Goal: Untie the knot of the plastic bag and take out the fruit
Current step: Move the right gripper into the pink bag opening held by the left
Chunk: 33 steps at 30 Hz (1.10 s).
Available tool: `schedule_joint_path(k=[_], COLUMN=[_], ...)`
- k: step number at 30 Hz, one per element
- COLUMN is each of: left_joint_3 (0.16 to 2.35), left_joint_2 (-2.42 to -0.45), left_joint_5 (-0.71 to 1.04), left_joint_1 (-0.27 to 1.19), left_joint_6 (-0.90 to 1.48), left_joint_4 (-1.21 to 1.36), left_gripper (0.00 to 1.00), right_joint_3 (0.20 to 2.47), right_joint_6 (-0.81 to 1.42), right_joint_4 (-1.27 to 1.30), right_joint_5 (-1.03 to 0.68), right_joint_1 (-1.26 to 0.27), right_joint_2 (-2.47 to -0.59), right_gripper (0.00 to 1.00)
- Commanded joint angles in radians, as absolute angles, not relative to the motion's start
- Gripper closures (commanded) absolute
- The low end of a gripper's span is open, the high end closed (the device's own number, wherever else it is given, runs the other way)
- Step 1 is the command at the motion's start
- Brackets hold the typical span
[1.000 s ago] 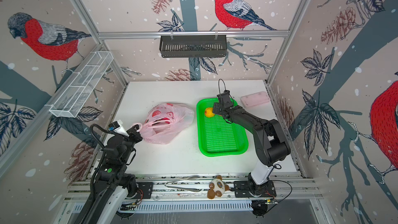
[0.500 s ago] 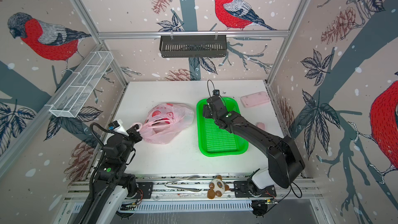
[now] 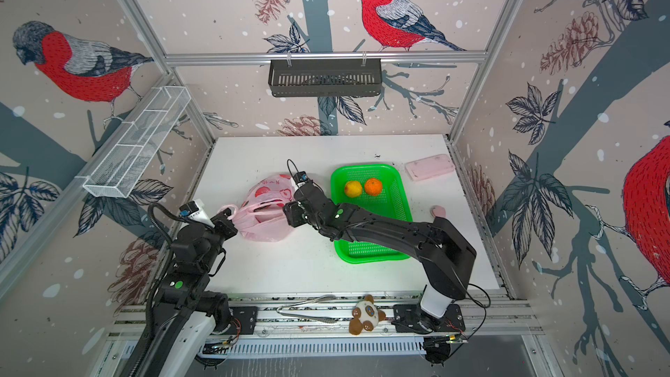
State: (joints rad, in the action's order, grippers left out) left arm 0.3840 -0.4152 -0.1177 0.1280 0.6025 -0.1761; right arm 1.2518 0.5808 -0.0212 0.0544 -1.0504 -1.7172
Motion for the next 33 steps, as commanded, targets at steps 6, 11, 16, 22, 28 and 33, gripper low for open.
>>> schedule_joint_path(k=[6,11,16,22,28,33], left_joint_3=[0.408,0.389,0.366,0.343,0.333,0.355], left_joint_2=[-0.433,-0.418,-0.408,-0.389,-0.373,-0.382], left_joint_5=[-0.121,-0.130,-0.137,-0.159,-0.201,-0.231], left_joint_1=[0.130,0.130,0.130,0.130,0.130,0.130], left_joint_6=[0.614,0.610,0.616,0.627,0.630,0.600], left_joint_4=[-0.176,-0.187,-0.178,-0.167,-0.156,-0.143], left_gripper=[1.00,1.00,1.00,1.00,1.00,1.00], right_joint_3=[1.440,1.497,1.496,1.485,1.535,1.575], right_joint_6=[0.574,0.574,0.577,0.598,0.625,0.642], right_joint_4=[0.035,0.008,-0.005,-0.006,0.009,0.012], right_joint_5=[-0.114,-0.149,-0.157,-0.179,-0.222,-0.222], right_joint_1=[-1.072,-1.088,-1.118,-1.158,-1.175,-1.173], right_joint_2=[-1.946,-2.027,-2.067,-2.120,-2.207,-2.243], right_gripper=[0.48,0.51,0.52,0.53,0.54,0.57])
